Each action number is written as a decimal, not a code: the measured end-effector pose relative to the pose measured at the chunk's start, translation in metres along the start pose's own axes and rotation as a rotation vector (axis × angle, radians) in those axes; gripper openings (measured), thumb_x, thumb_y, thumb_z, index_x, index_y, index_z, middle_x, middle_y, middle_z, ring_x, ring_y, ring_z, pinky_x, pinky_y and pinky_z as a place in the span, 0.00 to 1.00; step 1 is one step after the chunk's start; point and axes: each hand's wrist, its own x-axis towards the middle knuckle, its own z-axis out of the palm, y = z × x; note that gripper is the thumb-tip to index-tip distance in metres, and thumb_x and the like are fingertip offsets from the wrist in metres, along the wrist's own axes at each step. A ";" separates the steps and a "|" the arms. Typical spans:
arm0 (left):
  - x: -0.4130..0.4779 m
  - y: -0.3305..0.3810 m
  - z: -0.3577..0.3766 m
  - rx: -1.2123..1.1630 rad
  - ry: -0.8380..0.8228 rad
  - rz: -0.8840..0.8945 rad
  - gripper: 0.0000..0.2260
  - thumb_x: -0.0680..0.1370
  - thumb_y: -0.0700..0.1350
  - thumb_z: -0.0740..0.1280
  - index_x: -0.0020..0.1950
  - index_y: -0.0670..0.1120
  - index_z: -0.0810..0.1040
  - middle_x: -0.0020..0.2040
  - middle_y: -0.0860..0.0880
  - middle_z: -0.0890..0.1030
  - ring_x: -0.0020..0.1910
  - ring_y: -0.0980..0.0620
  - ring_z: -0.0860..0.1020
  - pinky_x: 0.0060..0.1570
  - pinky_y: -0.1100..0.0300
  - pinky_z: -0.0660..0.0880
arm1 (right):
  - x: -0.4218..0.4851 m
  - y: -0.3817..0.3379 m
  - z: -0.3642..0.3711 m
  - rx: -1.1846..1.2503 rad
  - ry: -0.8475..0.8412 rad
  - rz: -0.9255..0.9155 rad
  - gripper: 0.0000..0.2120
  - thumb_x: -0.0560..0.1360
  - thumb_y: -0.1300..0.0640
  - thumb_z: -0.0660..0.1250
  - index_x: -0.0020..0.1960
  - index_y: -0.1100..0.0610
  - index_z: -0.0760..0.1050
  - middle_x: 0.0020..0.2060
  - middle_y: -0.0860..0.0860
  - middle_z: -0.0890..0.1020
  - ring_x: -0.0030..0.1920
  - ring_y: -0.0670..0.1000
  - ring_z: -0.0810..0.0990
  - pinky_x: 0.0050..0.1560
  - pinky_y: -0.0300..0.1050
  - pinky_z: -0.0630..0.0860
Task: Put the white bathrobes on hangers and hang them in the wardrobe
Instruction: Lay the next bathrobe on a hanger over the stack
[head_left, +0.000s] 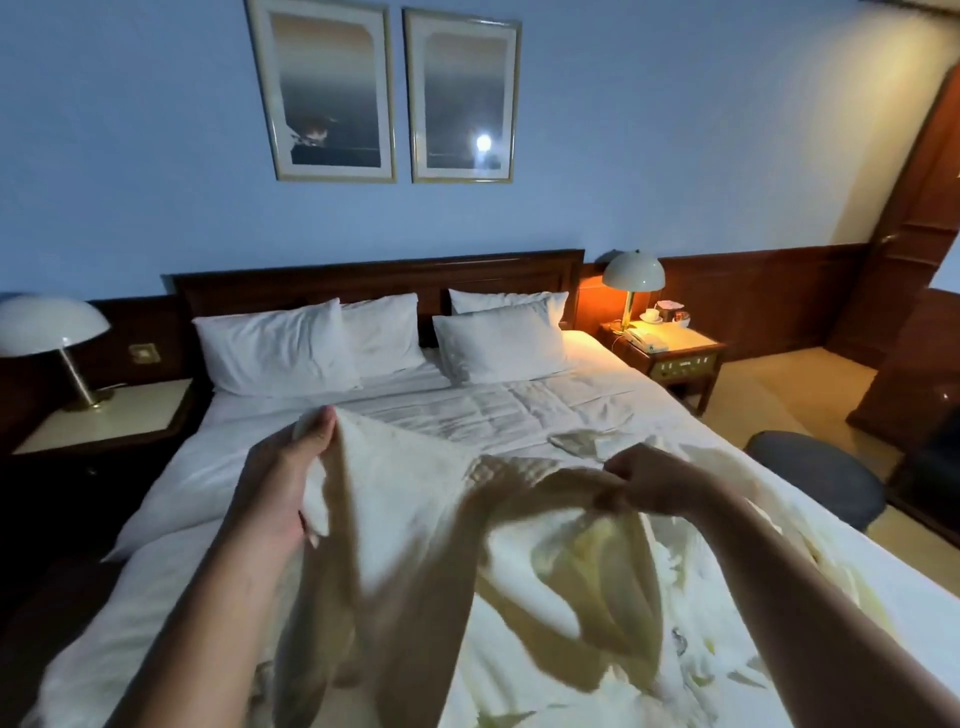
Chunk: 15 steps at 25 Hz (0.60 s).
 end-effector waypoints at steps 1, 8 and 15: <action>-0.004 -0.019 -0.005 0.123 0.004 -0.023 0.20 0.67 0.57 0.78 0.46 0.40 0.85 0.44 0.41 0.86 0.46 0.42 0.82 0.51 0.50 0.74 | 0.000 0.001 0.020 0.117 -0.021 0.023 0.12 0.72 0.47 0.76 0.42 0.57 0.83 0.34 0.49 0.83 0.37 0.50 0.81 0.38 0.44 0.75; -0.060 -0.126 0.003 0.957 -0.378 -0.172 0.37 0.71 0.64 0.75 0.77 0.56 0.66 0.71 0.54 0.73 0.69 0.54 0.73 0.65 0.58 0.72 | -0.017 -0.048 0.079 0.855 -0.129 0.112 0.13 0.74 0.66 0.72 0.30 0.60 0.83 0.26 0.54 0.78 0.23 0.49 0.75 0.25 0.38 0.68; -0.070 -0.128 0.092 0.810 -0.480 0.171 0.18 0.75 0.49 0.66 0.65 0.59 0.77 0.50 0.61 0.83 0.49 0.64 0.80 0.49 0.62 0.75 | -0.004 -0.056 0.059 0.596 -0.158 -0.118 0.17 0.65 0.56 0.72 0.43 0.72 0.79 0.31 0.55 0.75 0.31 0.49 0.72 0.29 0.39 0.66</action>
